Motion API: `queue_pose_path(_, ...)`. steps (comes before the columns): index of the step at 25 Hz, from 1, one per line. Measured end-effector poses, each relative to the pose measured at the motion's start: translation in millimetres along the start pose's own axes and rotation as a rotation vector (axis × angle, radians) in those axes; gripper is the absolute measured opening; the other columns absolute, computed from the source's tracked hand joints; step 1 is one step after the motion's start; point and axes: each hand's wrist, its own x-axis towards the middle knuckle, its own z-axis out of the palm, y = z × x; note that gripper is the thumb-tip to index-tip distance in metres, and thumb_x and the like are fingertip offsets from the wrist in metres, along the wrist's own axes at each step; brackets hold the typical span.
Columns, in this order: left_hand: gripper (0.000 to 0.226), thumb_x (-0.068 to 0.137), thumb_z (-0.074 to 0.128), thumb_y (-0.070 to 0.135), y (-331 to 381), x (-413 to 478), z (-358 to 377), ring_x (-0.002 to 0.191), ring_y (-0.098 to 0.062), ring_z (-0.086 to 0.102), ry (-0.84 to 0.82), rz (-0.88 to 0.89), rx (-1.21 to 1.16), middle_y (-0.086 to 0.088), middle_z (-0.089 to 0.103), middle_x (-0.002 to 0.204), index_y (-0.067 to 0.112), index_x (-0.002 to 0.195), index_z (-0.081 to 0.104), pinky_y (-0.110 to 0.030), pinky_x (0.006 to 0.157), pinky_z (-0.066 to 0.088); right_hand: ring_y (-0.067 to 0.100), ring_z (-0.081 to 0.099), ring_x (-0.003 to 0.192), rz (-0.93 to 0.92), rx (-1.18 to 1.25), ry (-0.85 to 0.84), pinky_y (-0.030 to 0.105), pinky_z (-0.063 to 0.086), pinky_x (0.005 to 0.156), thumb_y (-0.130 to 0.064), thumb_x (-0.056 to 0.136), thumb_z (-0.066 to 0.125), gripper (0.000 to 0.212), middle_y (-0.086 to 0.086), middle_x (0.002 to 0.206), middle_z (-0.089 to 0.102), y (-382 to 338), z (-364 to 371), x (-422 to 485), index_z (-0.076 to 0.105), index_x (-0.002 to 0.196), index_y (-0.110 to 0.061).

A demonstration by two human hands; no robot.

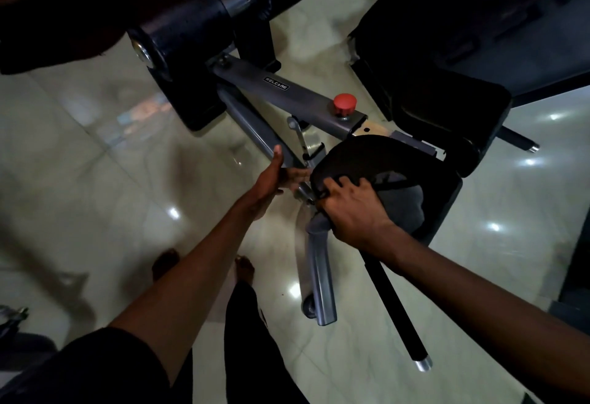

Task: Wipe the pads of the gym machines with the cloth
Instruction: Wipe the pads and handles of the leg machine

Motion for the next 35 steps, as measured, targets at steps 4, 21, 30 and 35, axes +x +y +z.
queue_pose_path(4, 0.095, 0.092, -0.006, 0.071, 6, -7, -3, 0.114, -0.019, 0.062, -0.015, 0.008, 0.009, 0.005, 0.071, 0.118, 0.021, 0.125, 0.067, -0.036, 0.09, 0.033, 0.029, 0.047, 0.12, -0.034, 0.025, -0.011, 0.044, 0.041, 0.092, -0.03, 0.082, 0.066, 0.041, 0.004, 0.132, 0.047, 8, -1, -10, 0.063, 0.123, -0.033)
queue_pose_path(21, 0.029, 0.099, 0.052, 0.022, 67, -1, -248, 0.115, -0.029, 0.057, 0.739, 0.346, 0.343, -0.015, 0.056, 0.125, 0.01, 0.123, 0.06, -0.04, 0.102, 0.045, 0.027, 0.067, 0.093, 0.056, 0.847, 0.329, 0.035, 0.051, 0.073, -0.047, 0.083, 0.076, 0.037, 0.014, 0.094, 0.072, -30, -95, 249, 0.074, 0.097, -0.013)
queue_pose_path(30, 0.054, 0.105, 0.033, 0.038, 101, 50, -288, 0.146, -0.024, 0.028, 0.829, 0.282, 0.384, -0.007, 0.028, 0.159, 0.031, 0.156, 0.018, -0.046, 0.118, 0.026, 0.004, 0.062, 0.077, 0.221, 1.349, 0.698, 0.027, 0.049, 0.068, -0.045, 0.087, 0.071, 0.032, 0.002, 0.09, 0.066, -3, -143, 375, 0.069, 0.091, -0.013)
queue_pose_path(35, 0.053, 0.105, 0.031, 0.046, 115, 73, -312, 0.145, -0.015, 0.031, 0.894, 0.233, 0.238, 0.002, 0.029, 0.16, 0.035, 0.156, 0.019, -0.031, 0.116, 0.025, 0.027, 0.043, 0.135, 0.134, 1.113, 0.612, 0.043, 0.037, 0.111, -0.051, 0.085, 0.056, 0.059, 0.004, 0.145, 0.046, -16, -134, 437, 0.053, 0.139, -0.027)
